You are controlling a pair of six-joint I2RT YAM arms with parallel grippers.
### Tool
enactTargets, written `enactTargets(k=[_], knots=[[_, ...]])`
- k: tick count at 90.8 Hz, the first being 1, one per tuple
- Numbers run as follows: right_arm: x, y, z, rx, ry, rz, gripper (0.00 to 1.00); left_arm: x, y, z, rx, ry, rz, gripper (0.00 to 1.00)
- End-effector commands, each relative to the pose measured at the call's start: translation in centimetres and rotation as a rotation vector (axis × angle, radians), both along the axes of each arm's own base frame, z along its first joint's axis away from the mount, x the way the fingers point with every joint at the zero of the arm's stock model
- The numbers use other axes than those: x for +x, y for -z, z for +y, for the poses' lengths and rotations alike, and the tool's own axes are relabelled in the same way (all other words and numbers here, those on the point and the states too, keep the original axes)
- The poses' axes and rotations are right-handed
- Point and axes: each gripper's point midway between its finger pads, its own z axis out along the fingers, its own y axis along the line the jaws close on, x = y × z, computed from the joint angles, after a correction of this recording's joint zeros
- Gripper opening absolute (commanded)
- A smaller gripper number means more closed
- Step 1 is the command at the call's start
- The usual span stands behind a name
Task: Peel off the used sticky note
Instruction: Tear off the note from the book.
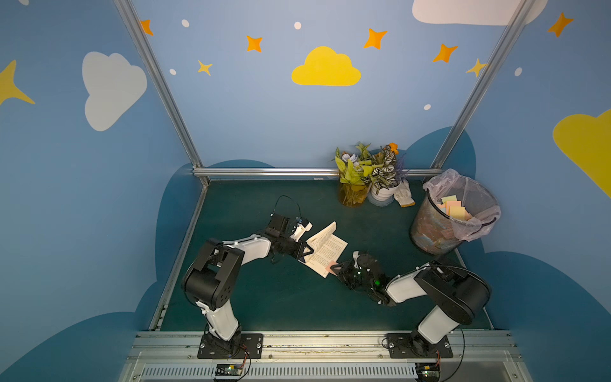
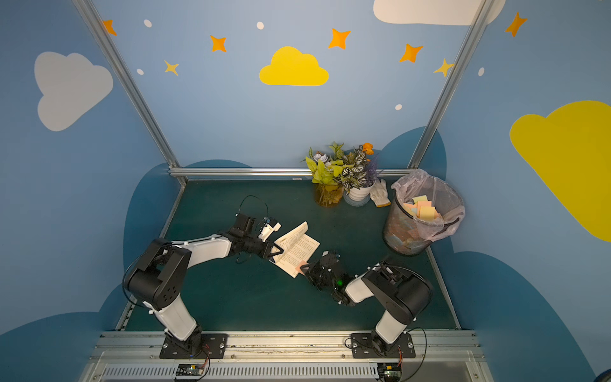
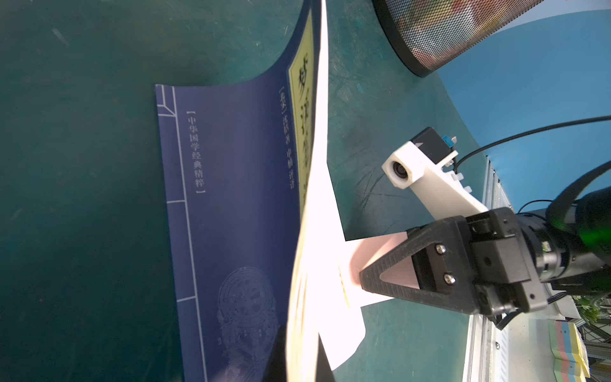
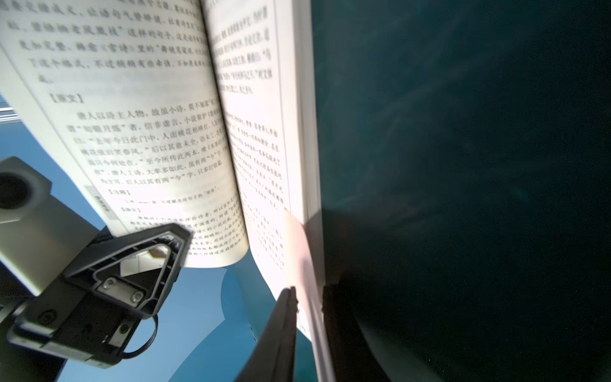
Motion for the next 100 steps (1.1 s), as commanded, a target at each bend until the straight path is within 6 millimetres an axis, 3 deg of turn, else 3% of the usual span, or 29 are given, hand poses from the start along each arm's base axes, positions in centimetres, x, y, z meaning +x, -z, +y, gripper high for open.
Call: enactTargets(k=[1, 7, 22, 43, 68, 100], knots=[[-2.0, 2.2, -1.3, -0.088, -0.026, 0.078, 0.13, -0.9, 2.0, 0.8, 0.044, -0.012, 0.063, 0.03], [-2.1, 2.3, -1.6, -0.100, -0.023, 0.090, 0.05, -0.9, 2.1, 0.8, 0.045, -0.012, 0.065, 0.03], [-1.4, 1.2, -0.7, -0.067, -0.035, 0.098, 0.00, -0.9, 2.1, 0.8, 0.044, -0.012, 0.067, 0.03], [0.1, -0.2, -0.3, 0.002, -0.029, 0.134, 0.00, -1.0, 2.0, 0.8, 0.043, -0.010, 0.067, 0.03], [1.8, -2.1, -2.5, 0.077, 0.012, 0.149, 0.00, -0.9, 2.1, 0.8, 0.042, -0.010, 0.066, 0.03], [2.2, -3.5, -5.8, 0.079, 0.034, 0.147, 0.00, -0.9, 2.0, 0.8, 0.042, -0.011, 0.065, 0.03]])
